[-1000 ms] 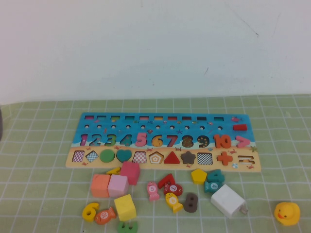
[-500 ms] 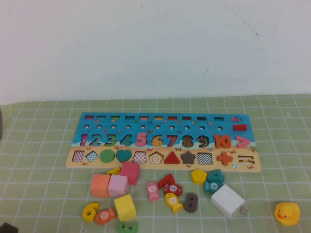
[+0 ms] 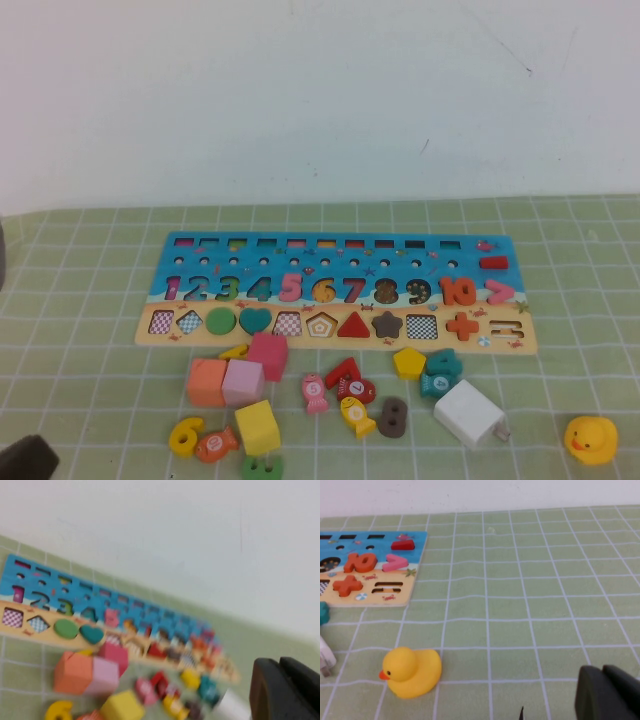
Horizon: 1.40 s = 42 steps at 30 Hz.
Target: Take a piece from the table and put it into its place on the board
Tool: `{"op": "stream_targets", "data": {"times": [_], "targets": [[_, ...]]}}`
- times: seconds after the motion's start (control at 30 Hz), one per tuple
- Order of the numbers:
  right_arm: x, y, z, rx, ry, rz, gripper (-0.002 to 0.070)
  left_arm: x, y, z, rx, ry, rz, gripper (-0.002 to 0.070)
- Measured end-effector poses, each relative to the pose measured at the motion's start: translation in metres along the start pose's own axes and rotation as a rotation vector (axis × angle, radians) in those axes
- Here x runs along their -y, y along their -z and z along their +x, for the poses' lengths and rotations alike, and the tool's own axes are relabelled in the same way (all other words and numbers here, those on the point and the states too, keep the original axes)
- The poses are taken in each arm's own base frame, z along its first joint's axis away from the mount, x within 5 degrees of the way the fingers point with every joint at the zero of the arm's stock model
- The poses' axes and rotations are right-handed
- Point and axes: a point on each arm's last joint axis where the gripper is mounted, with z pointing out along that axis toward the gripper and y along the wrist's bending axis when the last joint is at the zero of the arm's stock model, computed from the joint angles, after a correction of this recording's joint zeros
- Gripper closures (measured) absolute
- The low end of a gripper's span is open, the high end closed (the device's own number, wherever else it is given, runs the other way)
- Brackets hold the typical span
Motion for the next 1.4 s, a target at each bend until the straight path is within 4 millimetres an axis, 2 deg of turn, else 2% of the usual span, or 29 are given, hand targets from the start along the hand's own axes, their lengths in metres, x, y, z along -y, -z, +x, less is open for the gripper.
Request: {"op": "stream_targets", "data": {"times": [0.13,0.2,0.27,0.47,0.7,1.07,1.13,1.2,1.4], "targets": [[0.0,0.0,0.0,0.0,0.0,0.0,0.0678,0.024,-0.007,-0.026,-0.218,-0.218,-0.038,0.0676],[0.0,0.0,0.0,0.0,0.0,0.0,0.0678,0.03,-0.015,-0.037,-0.351,-0.315,-0.068,0.0676],[0.0,0.0,0.0,0.0,0.0,0.0,0.0678,0.032,-0.03,-0.049,-0.533,-0.442,-0.098,0.0676],[0.0,0.0,0.0,0.0,0.0,0.0,0.0678,0.02,-0.067,-0.063,-0.754,-0.569,-0.146,0.0676],[0.0,0.0,0.0,0.0,0.0,0.0,0.0678,0.006,-0.106,-0.05,-0.911,-0.633,-0.144,0.0676],[0.0,0.0,0.0,0.0,0.0,0.0,0.0678,-0.017,-0.159,-0.009,-1.12,-0.648,-0.248,0.0671],[0.0,0.0,0.0,0.0,0.0,0.0,0.0678,-0.02,-0.167,-0.002,-1.14,-0.644,-0.258,0.0646],[0.0,0.0,0.0,0.0,0.0,0.0,0.0678,-0.025,-0.174,0.004,-1.146,-0.626,-0.278,0.0592],[0.0,0.0,0.0,0.0,0.0,0.0,0.0678,-0.036,-0.201,0.012,-1.175,-0.585,-0.346,0.0333]]}}
